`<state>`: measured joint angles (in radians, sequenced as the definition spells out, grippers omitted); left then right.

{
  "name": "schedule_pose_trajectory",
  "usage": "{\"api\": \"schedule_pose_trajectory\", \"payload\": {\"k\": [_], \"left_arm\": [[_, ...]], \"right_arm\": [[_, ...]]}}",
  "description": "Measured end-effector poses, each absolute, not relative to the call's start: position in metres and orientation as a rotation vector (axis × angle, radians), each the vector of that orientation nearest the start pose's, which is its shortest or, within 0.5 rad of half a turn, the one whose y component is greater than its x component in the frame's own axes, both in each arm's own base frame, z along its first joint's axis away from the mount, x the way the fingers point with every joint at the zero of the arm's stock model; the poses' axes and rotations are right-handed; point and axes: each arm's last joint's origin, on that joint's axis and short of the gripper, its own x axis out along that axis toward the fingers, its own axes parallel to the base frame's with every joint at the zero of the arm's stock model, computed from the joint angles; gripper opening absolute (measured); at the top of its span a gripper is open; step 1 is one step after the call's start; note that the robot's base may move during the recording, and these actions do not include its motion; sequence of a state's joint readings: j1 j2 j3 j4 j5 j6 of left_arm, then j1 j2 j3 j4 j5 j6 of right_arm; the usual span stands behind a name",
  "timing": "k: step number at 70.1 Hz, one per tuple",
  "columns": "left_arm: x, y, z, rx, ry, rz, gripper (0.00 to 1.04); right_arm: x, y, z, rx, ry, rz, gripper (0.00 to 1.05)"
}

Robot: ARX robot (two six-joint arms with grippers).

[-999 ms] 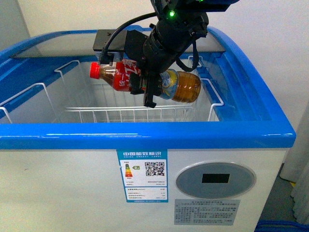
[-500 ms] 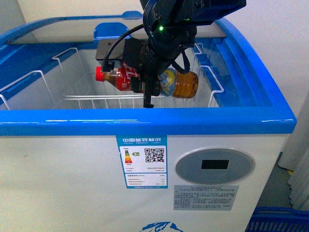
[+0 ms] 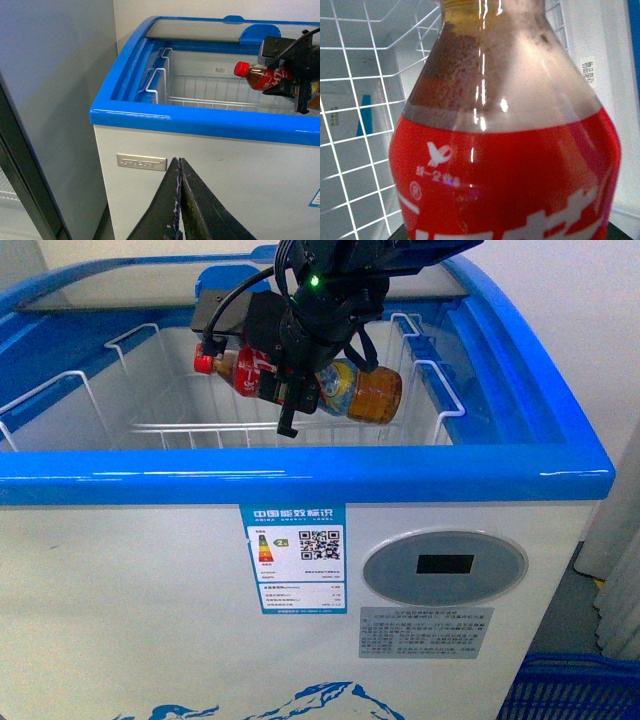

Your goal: Put drink in fridge

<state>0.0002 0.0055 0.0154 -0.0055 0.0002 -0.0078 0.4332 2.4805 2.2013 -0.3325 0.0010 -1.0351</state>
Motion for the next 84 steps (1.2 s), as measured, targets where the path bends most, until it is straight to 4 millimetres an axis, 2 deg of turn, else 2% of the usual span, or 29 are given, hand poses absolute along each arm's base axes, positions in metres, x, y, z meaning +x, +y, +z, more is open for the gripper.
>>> {"api": "schedule_pose_trajectory", "payload": {"k": [17, 34, 54, 66, 69, 79, 84], "left_arm": [[0.097, 0.000, 0.168, -0.008, -0.004, 0.000, 0.03], [0.097, 0.000, 0.168, -0.008, -0.004, 0.000, 0.03], [0.097, 0.000, 0.168, -0.008, -0.004, 0.000, 0.03], [0.097, 0.000, 0.168, -0.008, -0.004, 0.000, 0.03], [0.097, 0.000, 0.168, -0.008, -0.004, 0.000, 0.03], [0.097, 0.000, 0.168, -0.008, -0.004, 0.000, 0.03], [0.097, 0.000, 0.168, -0.008, -0.004, 0.000, 0.03]], "right_arm": [[0.491, 0.245, 0.184, -1.110, 0.316, 0.713, 0.37], [0.476, 0.236, 0.141, -1.120, 0.451, 0.771, 0.37], [0.478, 0.229, 0.140, -1.095, 0.475, 0.766, 0.38], [0.476, 0.229, 0.140, -1.072, 0.497, 0.785, 0.69], [0.476, 0.229, 0.141, -1.067, 0.497, 0.783, 0.75], [0.475, 0.227, 0.162, -1.021, 0.469, 0.758, 0.98], [0.473, 0.225, 0.180, -0.975, 0.442, 0.745, 0.98]]}}
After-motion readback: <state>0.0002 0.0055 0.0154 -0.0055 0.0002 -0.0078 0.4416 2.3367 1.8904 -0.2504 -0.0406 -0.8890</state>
